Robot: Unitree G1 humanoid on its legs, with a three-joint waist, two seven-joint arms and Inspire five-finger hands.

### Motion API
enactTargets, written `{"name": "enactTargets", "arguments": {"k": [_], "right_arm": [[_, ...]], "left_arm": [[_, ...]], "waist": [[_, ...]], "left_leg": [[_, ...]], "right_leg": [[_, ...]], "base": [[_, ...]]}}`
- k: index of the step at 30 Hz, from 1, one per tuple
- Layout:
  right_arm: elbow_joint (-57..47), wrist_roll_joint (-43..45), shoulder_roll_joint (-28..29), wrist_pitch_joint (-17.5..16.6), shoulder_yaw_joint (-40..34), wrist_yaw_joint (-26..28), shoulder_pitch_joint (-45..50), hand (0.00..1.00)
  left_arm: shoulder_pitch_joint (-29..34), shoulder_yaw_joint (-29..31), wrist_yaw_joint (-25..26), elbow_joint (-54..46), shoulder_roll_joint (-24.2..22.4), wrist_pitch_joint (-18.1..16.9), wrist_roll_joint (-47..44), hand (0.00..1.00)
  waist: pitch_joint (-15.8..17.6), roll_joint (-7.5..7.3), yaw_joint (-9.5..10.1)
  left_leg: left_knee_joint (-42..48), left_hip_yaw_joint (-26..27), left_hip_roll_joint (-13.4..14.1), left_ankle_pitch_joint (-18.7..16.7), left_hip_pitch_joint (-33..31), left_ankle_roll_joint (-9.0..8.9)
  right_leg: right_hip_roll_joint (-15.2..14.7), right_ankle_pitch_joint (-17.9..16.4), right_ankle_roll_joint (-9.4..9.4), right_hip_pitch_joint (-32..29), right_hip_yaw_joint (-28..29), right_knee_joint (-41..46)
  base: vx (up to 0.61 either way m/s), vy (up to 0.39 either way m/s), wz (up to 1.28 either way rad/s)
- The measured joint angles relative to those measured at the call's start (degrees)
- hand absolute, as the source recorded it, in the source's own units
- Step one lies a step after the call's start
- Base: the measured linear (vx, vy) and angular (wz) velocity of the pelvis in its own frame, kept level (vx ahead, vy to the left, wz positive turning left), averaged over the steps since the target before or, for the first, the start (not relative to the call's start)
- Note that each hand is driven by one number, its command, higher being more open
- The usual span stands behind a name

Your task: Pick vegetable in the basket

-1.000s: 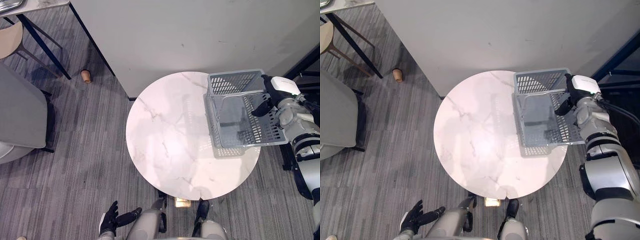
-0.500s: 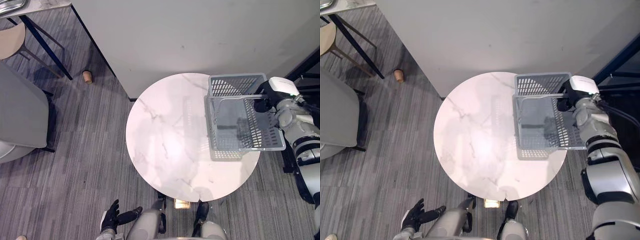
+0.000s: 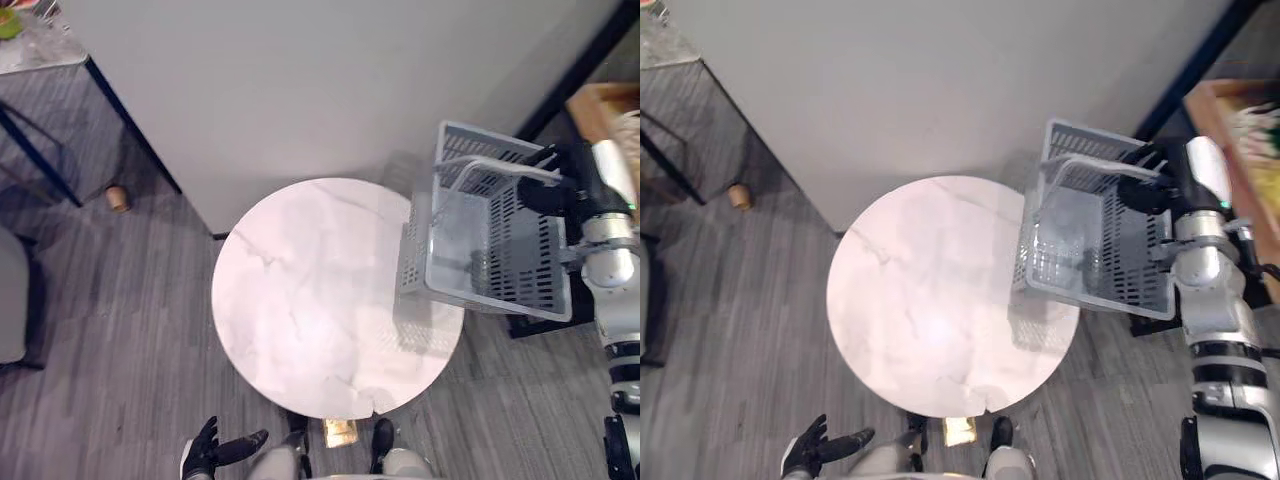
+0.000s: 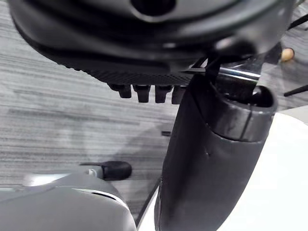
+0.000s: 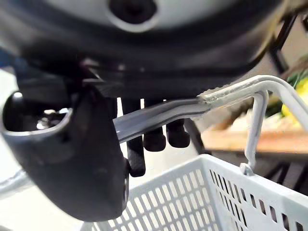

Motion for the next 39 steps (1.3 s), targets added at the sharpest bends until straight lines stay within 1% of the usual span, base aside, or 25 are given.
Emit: {"name": "enactTargets", "arguments": {"k": [2,3,6,7,9,11,12,14,18,19,24,30,32,34,36,37,39], "right_arm": [[-0.9,0.38,-1.26,0.01,-2.41,-0.95,0.65,0.0],[-2.58,0.56,-2.99,-0.04,-5.39,-2.23,2.01,0.0],[-4.59,2.5,-6.08,-0.76,-9.39,-4.7,4.31,0.0],[-5.09,2.53,-7.3,-1.39,-11.79,-5.98,4.92,0.0],[-5.08,2.58,-8.74,-1.64,-13.61,-7.56,5.55,0.0],[-4.87,2.58,-10.41,-1.72,-16.01,-9.38,7.29,0.0],[-4.72,2.55,-10.61,-1.72,-16.64,-9.45,7.53,0.0],[-3.97,3.0,-10.76,-1.72,-18.65,-10.6,9.16,0.0],[-0.84,5.85,-10.08,-1.64,-20.42,-10.96,11.96,0.0],[-0.32,7.04,-9.42,-1.63,-21.36,-10.96,13.18,0.0],[0.75,7.0,-4.68,-1.08,-25.99,-10.97,16.96,0.0],[0.77,7.1,2.79,0.85,-32.44,-11.02,22.68,0.0],[0.78,7.1,4.87,1.05,-32.84,-11.25,23.87,0.0],[1.42,7.2,8.55,1.24,-32.84,-11.36,26.22,0.0],[3.04,8.32,11.07,1.43,-32.83,-11.35,27.71,0.0],[4.38,9.33,13.75,2.77,-32.83,-11.32,29.12,0.0],[5.17,9.42,16.89,3.86,-32.84,-11.21,30.08,0.0]], "left_arm": [[0.34,0.43,0.02,0.12,-0.11,0.0,0.56,1.0],[0.72,0.48,0.03,0.38,-0.25,0.0,0.64,1.0],[1.61,0.55,0.03,1.17,-0.56,0.14,0.86,1.0],[2.59,0.55,0.06,1.39,-0.78,0.16,0.91,1.0],[3.21,0.55,0.08,2.15,-0.91,0.18,0.96,1.0],[4.02,0.54,0.1,2.41,-1.01,0.84,1.25,1.0],[4.14,0.55,0.1,2.46,-1.0,0.84,1.28,1.0],[4.26,0.56,0.07,3.49,-0.73,0.9,1.41,1.0],[4.23,0.56,0.04,4.48,-0.37,1.1,1.53,1.0],[4.23,0.56,0.04,4.48,-0.36,1.17,1.56,1.0],[4.3,1.14,-0.02,4.47,-0.61,1.28,1.81,1.0],[4.38,3.06,-0.18,4.46,-1.13,1.5,2.67,1.0],[4.41,3.16,-0.19,4.46,-1.13,1.88,2.67,1.0],[4.47,3.15,-0.17,4.47,-1.12,2.19,2.73,1.0],[4.54,3.14,-0.18,4.47,-1.1,2.24,2.79,1.0],[4.58,3.14,-0.22,4.47,-1.1,2.35,3.09,1.0],[4.72,3.16,-0.23,4.47,-1.1,2.45,3.09,1.0]], "waist": [[-1.09,-0.08,-0.39],[-2.03,0.04,-0.66],[-3.38,0.52,-1.37],[-4.49,0.79,-2.12],[-5.52,0.84,-2.58],[-7.14,1.03,-3.17],[-7.29,1.0,-3.3],[-8.26,0.87,-4.2],[-9.46,0.47,-4.66],[-9.63,0.49,-4.8],[-9.72,0.58,-5.04],[-9.83,0.63,-5.6],[-9.88,0.59,-5.74],[-10.27,0.59,-5.74],[-10.81,0.54,-5.72],[-11.21,0.6,-5.7],[-11.21,0.67,-5.7]], "left_leg": [[-0.22,0.15,0.03,-0.28,0.17,-0.2],[-0.25,0.55,0.1,-0.69,0.46,-0.34],[-0.27,1.67,0.31,-0.83,1.12,-0.16],[-0.27,2.32,0.39,-0.86,1.23,-0.12],[-0.27,3.1,0.43,-0.93,1.28,-0.01],[-0.27,4.33,0.42,-1.27,1.57,0.48],[-0.27,4.72,0.42,-1.33,1.73,0.56],[-0.27,5.59,0.35,-1.59,1.84,0.92],[-0.26,6.52,0.2,-2.11,2.2,0.82],[-0.26,6.52,0.12,-2.17,2.33,0.78],[-0.25,6.52,0.29,-2.34,3.03,0.53],[-0.24,6.9,0.48,-2.7,3.43,0.08],[-0.24,7.29,0.53,-2.76,3.68,0.08],[-0.25,7.87,0.58,-2.94,4.14,0.21],[-0.25,7.94,0.57,-3.0,4.24,0.23],[-0.25,7.97,0.53,-3.13,4.36,0.13],[-0.26,8.01,0.48,-3.53,5.11,0.0]], "right_leg": [[0.02,-0.03,-0.04,-0.04,0.48,-0.15],[0.1,-0.14,-0.19,-0.03,1.27,-0.36],[0.22,-0.56,-0.47,-0.03,2.45,-0.32],[0.34,-0.57,-0.46,-0.13,3.45,-0.51],[0.36,-0.57,-0.46,-0.31,4.34,-0.75],[0.38,-0.57,-0.46,-0.44,5.59,-1.21],[0.38,-0.56,-0.47,-0.45,6.04,-1.29],[0.28,-0.51,-0.54,-0.55,6.67,-1.49],[0.16,-0.15,-0.91,-1.04,7.83,-1.36],[0.09,0.18,-1.16,-1.0,7.87,-1.25],[0.23,0.31,-1.01,-0.17,7.75,-1.5],[0.37,0.32,-0.94,0.05,8.02,-1.72],[0.41,0.32,-0.95,0.08,8.37,-1.7],[0.46,0.04,-1.3,0.12,9.04,-1.64],[0.44,-0.03,-1.32,0.14,9.11,-1.57],[0.4,-0.06,-1.37,0.27,9.13,-1.56],[0.36,-0.11,-1.47,1.08,9.13,-1.67]], "base": [[-0.1,-0.011,-0.24],[-0.11,-0.01,-0.19],[-0.1,-0.005,-0.23],[-0.06,0.004,-0.21],[-0.05,0.012,-0.24],[-0.02,0.019,-0.3],[0.0,0.02,-0.28],[0.01,0.02,-0.2],[0.02,0.014,-0.14],[0.0,0.0,0.0],[0.02,-0.008,-0.01],[0.01,-0.009,-0.04],[-0.02,0.0,-0.11],[-0.04,0.005,-0.14],[-0.04,0.006,-0.04],[-0.03,0.005,-0.01],[-0.02,0.003,0.0]]}}
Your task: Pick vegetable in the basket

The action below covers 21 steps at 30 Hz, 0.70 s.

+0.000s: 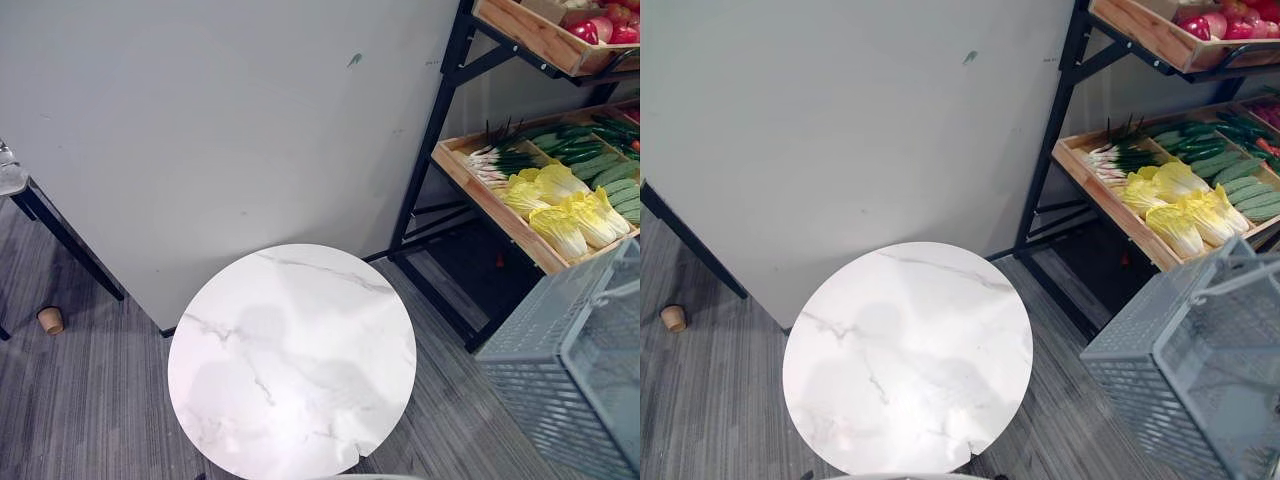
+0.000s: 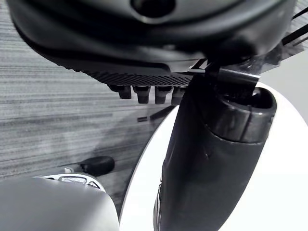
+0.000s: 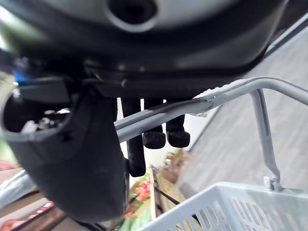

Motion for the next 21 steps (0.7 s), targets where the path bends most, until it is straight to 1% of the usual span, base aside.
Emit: {"name": "enactTargets", "arguments": {"k": [1,4,5,7,8,11,12,13,15,16,19,21], "right_arm": [[0.23,0.0,2.95,1.25,0.0,0.45,1.71,0.0],[0.35,0.02,7.07,2.79,0.05,1.17,3.82,0.0],[1.38,-0.05,8.01,3.55,0.16,1.81,4.65,0.0],[3.01,0.07,9.45,3.85,0.41,2.34,5.73,0.0],[3.47,0.2,10.0,3.85,0.48,2.54,5.82,0.0],[7.93,6.42,12.53,3.49,0.76,3.07,5.84,0.0],[9.85,10.0,13.91,3.12,1.1,3.44,5.82,0.0],[11.69,14.1,15.44,2.81,2.0,4.17,5.82,0.0],[13.45,17.89,17.59,2.3,4.01,5.37,5.75,0.0],[15.24,20.21,19.58,1.57,6.4,6.84,5.54,0.0],[19.46,22.97,22.2,0.51,10.01,8.99,3.75,0.0],[22.46,24.67,22.94,0.15,11.38,9.45,1.91,0.0]], "left_arm": [[0.14,-0.01,-0.08,0.0,-0.03,0.02,0.0,1.0],[0.36,0.04,-0.23,0.0,-0.54,0.03,-0.01,1.0],[0.5,0.05,-0.32,0.0,-0.66,0.03,-0.01,1.0],[0.56,0.13,-0.42,0.0,-0.8,0.04,-0.01,1.0],[0.56,0.17,-0.43,0.0,-0.88,0.05,-0.01,1.0],[0.55,0.16,-0.52,0.02,-0.96,0.12,-0.02,1.0],[0.51,0.14,-0.53,0.02,-0.97,0.12,-0.03,1.0],[0.42,0.06,-0.56,0.03,-0.99,0.13,-0.05,1.0],[0.19,-0.02,-0.65,0.03,-1.02,0.11,-0.05,1.0],[-0.15,-0.11,-0.75,0.11,-1.11,0.11,-0.06,1.0],[-1.39,-0.2,-0.95,1.36,-1.08,0.08,-0.13,1.0],[-1.89,-0.29,-0.94,1.63,-1.06,0.02,-0.66,1.0]], "waist": [[-0.23,0.35,0.06],[-0.65,1.4,0.13],[-0.79,1.65,0.21],[-0.83,1.82,0.29],[-0.81,1.85,0.27],[-0.72,1.91,0.46],[-0.66,1.98,0.8],[-0.58,2.1,1.12],[-0.43,2.32,1.55],[-0.22,2.52,1.97],[0.14,2.66,3.18],[0.8,2.59,3.72]], "left_leg": [[-0.01,-0.02,-0.06,-0.26,0.7,0.08],[-0.01,-0.02,-0.26,-0.43,0.79,0.26],[-0.01,-0.03,-0.34,-0.56,0.83,0.43],[-0.01,-0.04,-0.37,-0.74,0.86,0.63],[-0.01,-0.05,-0.4,-0.8,0.89,0.68],[-0.01,-0.14,-0.5,-1.29,1.5,0.78],[-0.01,-0.22,-0.5,-1.53,2.03,0.76],[-0.01,-0.36,-0.5,-1.79,2.42,0.58],[-0.01,-0.51,-0.5,-1.96,2.51,0.43],[-0.01,-0.82,-0.49,-2.06,2.48,0.29],[-0.01,-1.77,-0.48,-2.2,2.71,0.11],[-0.01,-2.22,-0.48,-2.24,3.04,0.05]], "right_leg": [[-0.03,-0.36,-0.57,0.81,-0.09,0.04],[-0.16,-0.68,-1.17,0.92,-0.12,0.08],[-0.18,-0.83,-1.53,1.01,-0.13,0.09],[-0.16,-1.09,-2.2,1.08,-0.21,0.15],[-0.17,-1.1,-2.23,1.12,-0.2,0.14],[-0.19,-1.55,-2.96,1.93,-0.42,0.11],[-0.19,-1.83,-3.35,2.41,-0.54,0.2],[-0.21,-1.99,-3.43,2.86,-0.81,0.18],[-0.23,-2.23,-3.14,2.96,-1.04,0.26],[-0.24,-2.47,-2.77,3.04,-1.34,0.34],[-0.25,-2.92,-2.09,3.73,-2.34,0.38],[-0.23,-3.33,-2.07,4.46,-3.12,0.33]], "base": [[0.0,0.0,0.0],[0.0,0.0,0.0],[0.0,0.0,0.0],[0.0,0.0,0.0],[0.0,0.0,0.0],[0.03,0.0,0.02],[0.05,-0.006,0.02],[0.06,-0.014,0.02],[0.04,-0.025,0.05],[0.04,-0.032,0.08],[0.05,-0.041,0.17],[0.05,-0.05,0.2]]}}
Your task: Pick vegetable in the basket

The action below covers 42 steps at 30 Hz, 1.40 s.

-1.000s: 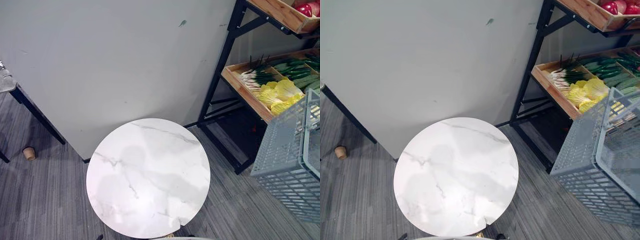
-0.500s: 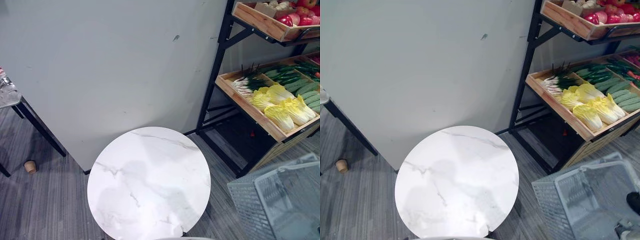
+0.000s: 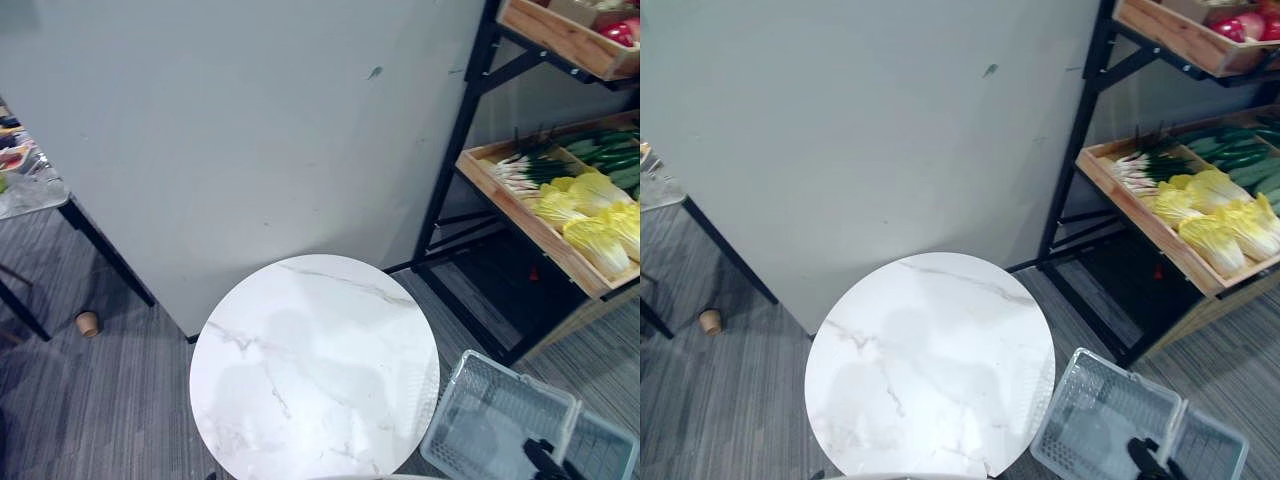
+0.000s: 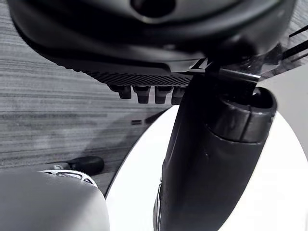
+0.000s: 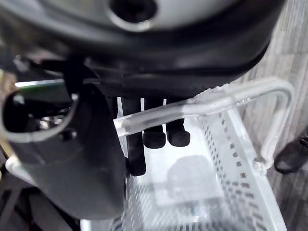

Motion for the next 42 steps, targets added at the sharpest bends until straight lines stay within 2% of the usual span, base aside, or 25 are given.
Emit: {"name": "enactTargets", "arguments": {"k": [2,5,8,14,21,27,29,31,33,35,36,37,38,39,40,41,42], "right_arm": [[3.22,0.68,0.89,-0.19,1.76,0.16,-1.53,0.0],[5.32,2.13,1.89,-1.65,3.14,0.27,-1.55,0.0],[8.63,2.11,1.61,-1.7,5.73,0.71,-1.32,0.0],[10.43,2.02,0.28,-2.32,9.79,1.32,-0.99,0.0],[14.83,1.32,-1.06,-2.63,9.88,2.19,-1.16,0.0],[15.77,-0.26,-0.23,-2.42,9.2,3.91,-0.83,0.0],[13.71,-0.25,1.07,-2.44,7.98,4.43,-0.81,0.0],[11.91,-0.25,2.4,-2.44,7.06,4.46,-0.76,0.0],[9.6,-0.09,3.99,-2.09,6.59,4.35,-0.26,0.0],[7.57,0.04,6.23,-1.89,4.54,4.42,0.86,0.0],[7.14,0.3,7.2,-1.88,3.35,4.27,2.27,0.0],[7.16,0.55,7.29,-1.96,2.48,3.83,3.0,0.0],[7.2,0.94,7.25,-2.03,2.41,3.62,2.98,0.0],[7.67,1.95,6.61,-2.01,2.06,3.31,2.7,0.0],[8.52,2.07,5.28,-1.73,2.81,3.25,2.17,0.0],[9.22,2.06,4.28,-1.64,3.26,3.28,1.38,0.0],[9.66,1.99,3.18,-1.4,3.09,3.17,0.08,0.0]], "left_arm": [[-0.11,-0.14,0.02,0.17,-0.02,-0.03,-0.06,1.0],[-0.1,-0.17,0.03,0.6,0.4,-0.04,-0.07,1.0],[-0.54,-0.5,0.07,0.62,1.26,-0.06,-0.11,1.0],[-0.54,-1.83,0.45,0.66,1.44,-0.12,-0.89,1.0],[-1.18,-1.97,0.45,1.8,1.27,-0.1,-1.17,1.0],[-1.45,-1.0,0.5,1.84,1.0,-0.08,-1.2,1.0],[-2.08,-0.74,0.5,1.81,0.95,-0.06,-1.13,1.0],[-3.27,-0.86,0.51,1.39,0.96,-0.08,-1.09,1.0],[-5.21,-1.14,0.53,0.23,1.06,-0.07,-0.9,1.0],[-6.99,-1.25,0.6,-1.8,1.03,-0.05,-0.59,1.0],[-8.17,-1.24,0.57,-3.45,0.52,-0.06,-0.46,1.0],[-8.94,-1.25,0.5,-4.53,0.43,-0.17,-0.45,1.0],[-9.16,-1.27,0.46,-4.87,0.35,-0.19,-0.45,1.0],[-9.59,-1.31,0.38,-5.17,0.1,-0.18,-0.48,1.0],[-9.75,-1.71,-0.02,-4.96,-0.2,0.02,-0.49,1.0],[-9.64,-2.15,-0.14,-4.73,-0.28,0.08,-0.48,1.0],[-9.61,-2.08,-0.3,-4.2,-0.74,-0.12,-0.5,1.0]], "waist": [[1.17,-0.18,1.05],[2.68,-0.98,1.19],[4.4,-1.95,1.17],[4.75,-1.57,1.5],[5.34,-0.98,2.41],[5.97,-1.12,2.87],[6.8,-1.37,2.99],[7.84,-1.63,3.14],[9.18,-1.41,3.09],[9.91,-1.35,3.11],[9.85,-2.01,3.15],[9.81,-2.11,3.17],[9.81,-2.25,2.96],[9.57,-3.0,2.81],[9.84,-3.13,2.84],[9.32,-2.66,3.11],[8.51,-1.28,3.98]], "left_leg": [[0.0,-0.15,0.08,-0.18,0.36,-0.25],[0.0,-0.78,0.08,-0.39,0.57,-0.56],[0.0,-0.96,0.4,-0.52,1.13,-0.79],[0.0,-0.22,1.35,-0.48,1.95,-1.25],[-0.01,0.99,2.42,0.0,2.93,-2.0],[0.01,6.66,3.22,-0.69,5.13,-2.45],[0.02,11.17,3.81,-1.47,6.48,-2.55],[0.02,14.53,4.42,-2.06,7.08,-2.43],[0.03,17.03,5.63,-2.99,7.81,-2.23],[0.16,18.97,6.8,-2.68,7.73,-1.59],[3.15,20.57,8.26,-3.66,7.19,-2.08],[5.76,21.37,9.35,-4.52,6.19,-2.3],[6.66,21.77,9.59,-4.55,5.72,-2.33],[7.92,22.57,9.31,-4.72,5.0,-2.57],[8.15,22.65,8.74,-4.95,4.39,-2.17],[7.38,22.0,7.69,-5.11,3.47,-1.67],[5.13,22.92,7.68,-4.74,2.64,0.0]], "right_leg": [[0.1,-0.29,0.49,0.42,-0.2,-0.03],[0.36,-0.54,0.86,0.85,-0.67,-0.02],[0.72,-0.67,1.07,1.66,-1.18,0.04],[1.53,-0.66,1.08,1.65,-1.26,1.03],[2.3,-0.88,0.87,1.62,-0.53,1.42],[3.06,-0.03,1.41,0.73,5.13,1.95],[3.3,0.87,2.71,-0.54,9.12,2.71],[3.53,2.33,4.07,-1.66,9.95,3.56],[4.39,4.06,4.47,-3.47,7.49,5.74],[4.21,3.97,2.75,-6.2,1.02,9.57],[0.92,2.21,-0.19,-7.55,-6.76,17.07],[-1.65,1.77,-0.8,-7.62,-8.98,20.6],[-2.25,1.57,-0.51,-7.85,-9.28,21.15],[-2.37,1.58,-0.11,-8.66,-10.2,21.22],[-1.6,1.93,-0.6,-8.4,-10.43,17.9],[-0.78,2.74,-0.45,-6.99,-9.69,12.85],[0.12,1.96,0.32,-6.29,-8.91,8.54]], "base": [[0.05,-0.04,0.04],[0.06,-0.038,0.04],[0.03,-0.044,0.03],[-0.02,-0.038,-0.07],[-0.08,-0.033,-0.1],[-0.03,0.006,-0.48],[-0.01,0.029,-0.94],[-0.05,0.012,-0.93],[-0.1,-0.024,-0.72],[-0.08,-0.058,-0.47],[-0.02,-0.076,-0.54],[0.0,-0.082,-0.51],[0.03,-0.099,-0.33],[0.02,-0.097,-0.43],[0.0,-0.079,-0.5],[-0.03,-0.041,-0.65],[-0.05,-0.067,-0.63]]}}
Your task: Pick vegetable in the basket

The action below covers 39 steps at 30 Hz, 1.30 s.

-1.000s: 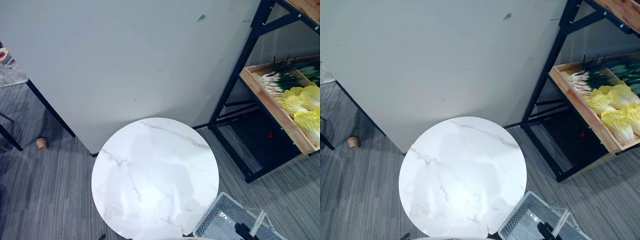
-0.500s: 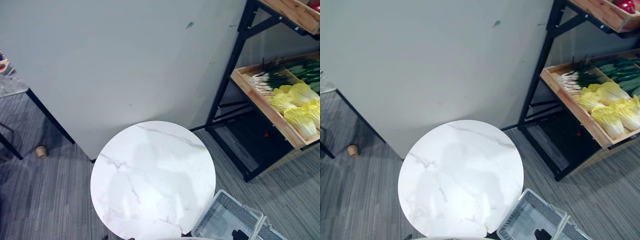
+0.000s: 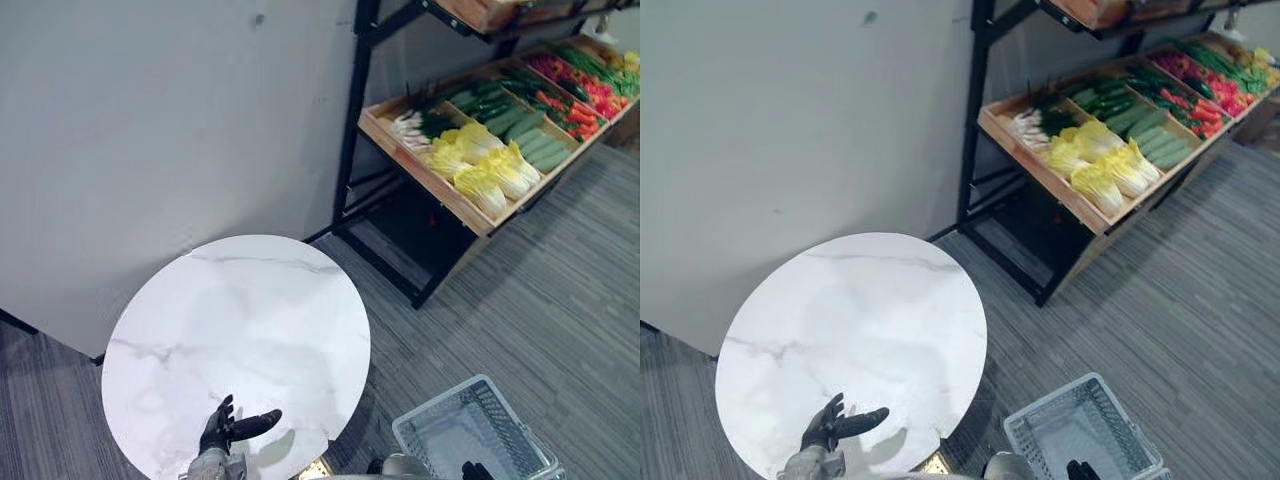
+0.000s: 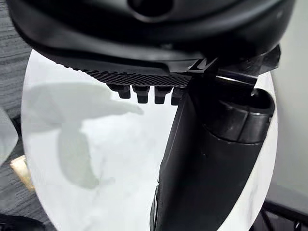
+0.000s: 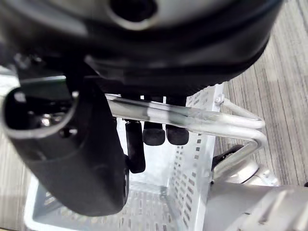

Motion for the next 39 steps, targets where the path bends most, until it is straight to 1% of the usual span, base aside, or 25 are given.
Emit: {"name": "enactTargets", "arguments": {"k": [1,2,3,4,5,6,7,8,9,10,11,12,14,18,19,22,25,27,30,31,32,33,34,36,39], "right_arm": [[1.57,0.02,-0.53,0.66,-0.25,-0.78,-2.77,0.0],[2.36,0.17,-0.56,0.71,0.41,-1.04,-3.58,0.0],[2.33,0.11,-0.46,0.63,1.01,-1.29,-4.21,0.0],[1.96,-0.32,-1.5,0.57,3.31,-1.14,-5.5,0.0],[0.64,-0.6,-2.61,0.54,6.94,-1.15,-6.75,0.0],[0.25,-0.87,-3.02,0.5,8.06,-1.19,-7.33,0.0],[-0.16,-2.06,-3.6,0.52,10.8,-1.08,-8.34,0.0],[-1.32,-2.34,-3.62,0.52,13.34,-0.96,-9.08,0.0],[-1.89,-2.39,-3.71,0.53,14.12,-0.87,-9.09,0.0],[-3.03,-2.44,-3.67,0.49,15.46,-0.84,-8.0,0.0],[-3.44,-2.5,-3.48,0.47,15.52,-0.83,-7.35,0.0],[-3.74,-2.64,-3.27,0.23,15.56,-0.78,-6.17,0.0],[-4.07,-2.64,-3.42,0.16,15.46,-0.94,-4.31,0.0],[-4.06,-2.71,-4.23,0.17,15.15,-1.27,-0.52,0.0],[-4.06,-2.7,-3.92,0.16,15.04,-1.25,0.18,0.0],[-4.17,-2.69,-2.82,-0.51,14.65,-1.17,0.77,0.0],[-4.35,-2.63,-2.44,-0.69,13.09,-1.09,0.03,0.0],[-3.89,-2.57,-1.85,-0.8,13.06,-1.11,-0.38,0.0],[-0.86,-2.35,-1.52,-1.18,13.06,-1.19,-2.34,0.0],[0.18,-2.22,-1.67,-1.25,13.05,-1.25,-3.31,0.0],[0.56,-2.19,-1.88,-1.26,13.04,-1.26,-3.88,0.0],[0.69,-2.15,-2.42,-1.28,13.04,-1.28,-4.92,0.0],[0.67,-2.06,-2.89,-1.36,13.04,-1.3,-5.42,0.0],[0.73,-2.0,-4.01,-1.35,12.96,-1.37,-4.96,0.0],[1.25,-1.79,-4.72,-1.36,11.23,-1.87,-3.85,0.0]], "left_arm": [[-0.03,1.23,0.04,0.2,-0.35,-0.41,-0.16,1.0],[0.85,1.64,0.63,0.53,-0.42,0.19,-0.67,1.0],[1.74,2.17,0.8,0.5,-0.41,0.21,-0.78,1.0],[2.87,4.12,0.99,0.21,-0.85,0.58,-1.87,1.0],[3.69,5.08,1.33,-0.04,-1.82,0.69,-3.18,1.0],[3.94,5.46,1.5,-0.21,-2.13,0.68,-3.5,1.0],[4.2,6.08,1.56,-0.29,-2.63,0.52,-4.02,1.0],[4.05,6.25,1.57,-0.59,-2.23,0.01,-4.01,1.0],[4.03,5.95,1.62,-0.78,-2.37,0.03,-4.01,1.0],[4.49,5.84,1.66,-0.8,-2.42,0.04,-4.02,1.0],[4.65,5.84,1.68,-0.91,-2.53,0.03,-4.19,1.0],[4.87,5.7,1.66,-1.06,-2.65,-0.04,-4.95,1.0],[4.97,5.47,1.66,-1.25,-2.68,0.01,-5.2,1.0],[5.36,4.56,1.86,-1.39,-2.99,0.1,-5.15,1.0],[5.44,4.65,1.88,-1.29,-2.89,0.16,-5.11,1.0],[5.24,4.68,1.81,-1.45,-2.38,0.19,-5.1,1.0],[5.1,4.7,1.82,-0.8,-1.91,0.32,-4.95,1.0],[5.12,4.71,1.95,0.57,-1.21,0.71,-4.74,1.0],[5.44,4.72,2.26,1.43,-0.9,1.1,-4.49,1.0],[5.53,4.76,2.47,1.42,-0.99,1.1,-4.55,1.0],[5.76,4.77,2.65,1.38,-1.2,1.08,-4.61,1.0],[6.74,4.94,2.85,1.34,-2.21,1.03,-5.23,1.0],[7.28,6.43,2.88,1.32,-3.02,0.94,-5.8,1.0],[7.6,6.43,2.92,1.27,-3.16,0.77,-5.78,1.0],[6.41,6.4,2.85,1.09,-3.17,0.04,-5.62,1.0]], "waist": [[1.04,-0.78,-0.01],[0.77,-1.39,0.13],[0.59,-1.72,0.25],[0.45,-0.91,0.54],[-0.36,0.55,1.36],[-0.57,0.87,1.83],[-0.88,1.08,2.36],[-0.53,0.36,2.74],[-0.32,0.86,2.47],[-0.52,1.29,2.28],[-0.74,1.74,2.3],[-0.78,1.69,2.34],[-0.55,1.58,2.2],[-0.26,2.23,1.79],[-0.18,2.21,1.69],[0.39,1.64,1.61],[1.21,2.1,1.59],[1.69,2.22,1.54],[2.66,2.33,1.77],[2.69,2.38,2.21],[2.74,2.5,2.93],[2.77,3.01,4.67],[2.7,3.38,5.01],[2.41,3.84,4.89],[1.95,4.2,3.87]], "left_leg": [[1.3,2.2,-0.44,0.9,0.03,-1.01],[4.66,2.71,0.13,0.62,-0.74,-0.86],[7.27,3.3,0.91,-0.07,-1.59,-0.82],[11.53,4.73,3.31,-1.75,-3.71,-2.21],[11.94,5.79,5.3,-1.83,-4.75,-2.06],[11.45,6.22,5.89,-1.49,-4.67,-2.23],[12.26,8.19,7.66,-0.97,-4.87,-3.07],[15.3,9.82,8.95,-1.0,-5.55,-3.13],[16.56,10.04,10.2,-1.01,-5.55,-3.14],[17.92,10.18,12.16,-0.88,-5.18,-3.32],[18.22,10.17,12.94,-0.52,-4.91,-3.82],[18.81,10.13,14.04,0.47,-4.39,-4.18],[19.05,10.03,14.66,1.72,-3.84,-4.27],[10.9,6.47,11.16,1.84,-1.33,-5.21],[9.08,5.88,10.29,2.24,-0.33,-6.05],[10.91,5.84,10.25,1.6,0.54,-6.01],[14.84,5.34,11.48,-0.33,0.66,-5.88],[16.75,2.33,11.87,-0.91,0.54,-6.35],[18.15,-9.41,11.29,-0.92,-0.37,-6.36],[18.8,-16.49,10.15,-1.3,-1.45,-6.53],[19.16,-20.06,9.2,-2.02,-1.55,-6.6],[19.23,-25.4,6.8,-3.56,-0.68,-6.49],[18.36,-28.13,5.68,-3.81,0.54,-6.39],[18.11,-31.82,3.86,-3.78,0.8,-6.29],[14.62,-32.95,2.56,-3.76,1.02,-6.13]], "right_leg": [[-3.68,-8.16,-0.73,-2.36,-2.05,14.07],[-7.22,-10.29,0.55,-1.71,-4.11,21.87],[-8.41,-9.89,0.9,-1.52,-4.67,23.16],[-6.55,-8.84,1.21,-2.67,-6.82,22.34],[-4.29,-8.34,0.74,-3.18,-6.85,18.98],[-3.23,-8.34,0.72,-2.88,-6.71,15.94],[-1.44,-9.24,0.51,-0.99,-7.16,10.25],[-0.79,-10.17,-0.85,-0.81,-7.45,8.11],[0.27,-9.31,-1.16,-0.19,-7.27,7.13],[2.94,-7.5,-1.96,2.37,-7.31,2.98],[3.9,-6.75,-2.31,3.44,-7.3,1.2],[5.43,-5.41,-2.92,5.57,-7.19,-1.92],[6.54,-3.95,-3.58,7.96,-7.17,-5.01],[7.65,-1.79,-4.02,10.88,-6.66,-9.04],[7.94,-1.27,-3.79,11.51,-6.43,-9.86],[7.85,0.9,-3.34,13.98,-5.89,-13.58],[7.81,1.12,-3.27,14.87,-5.14,-13.69],[8.08,1.19,-3.38,15.34,-4.11,-13.72],[8.81,1.66,-4.19,14.83,-1.11,-13.38],[8.94,1.56,-4.35,12.95,1.13,-12.35],[8.9,1.55,-4.5,11.61,2.96,-11.6],[9.03,1.7,-4.59,8.94,8.1,-10.0],[9.34,1.82,-4.42,7.16,11.88,-9.31],[9.23,3.15,-3.68,5.94,15.15,-9.85],[8.49,6.04,-2.82,4.6,16.97,-12.72]], "base": [[0.0,-0.147,-0.58],[0.03,-0.197,-0.44],[0.05,-0.272,-0.45],[0.0,-0.284,-0.77],[-0.02,-0.268,-0.88],[-0.04,-0.254,-1.05],[-0.07,-0.287,-0.95],[-0.09,-0.298,-0.8],[-0.11,-0.263,-0.42],[-0.11,-0.212,-0.18],[-0.11,-0.222,-0.14],[-0.09,-0.168,-0.1],[-0.08,-0.113,-0.04],[-0.06,0.009,-0.07],[-0.01,0.07,-0.08],[-0.02,0.062,-0.09],[-0.02,0.059,-0.12],[-0.01,0.037,-0.17],[-0.03,-0.008,-0.39],[-0.06,0.028,-0.66],[-0.07,0.101,-1.44],[-0.05,0.147,-1.82],[-0.02,0.129,-1.77],[0.01,0.076,-1.02],[0.0,0.108,-0.42]]}}
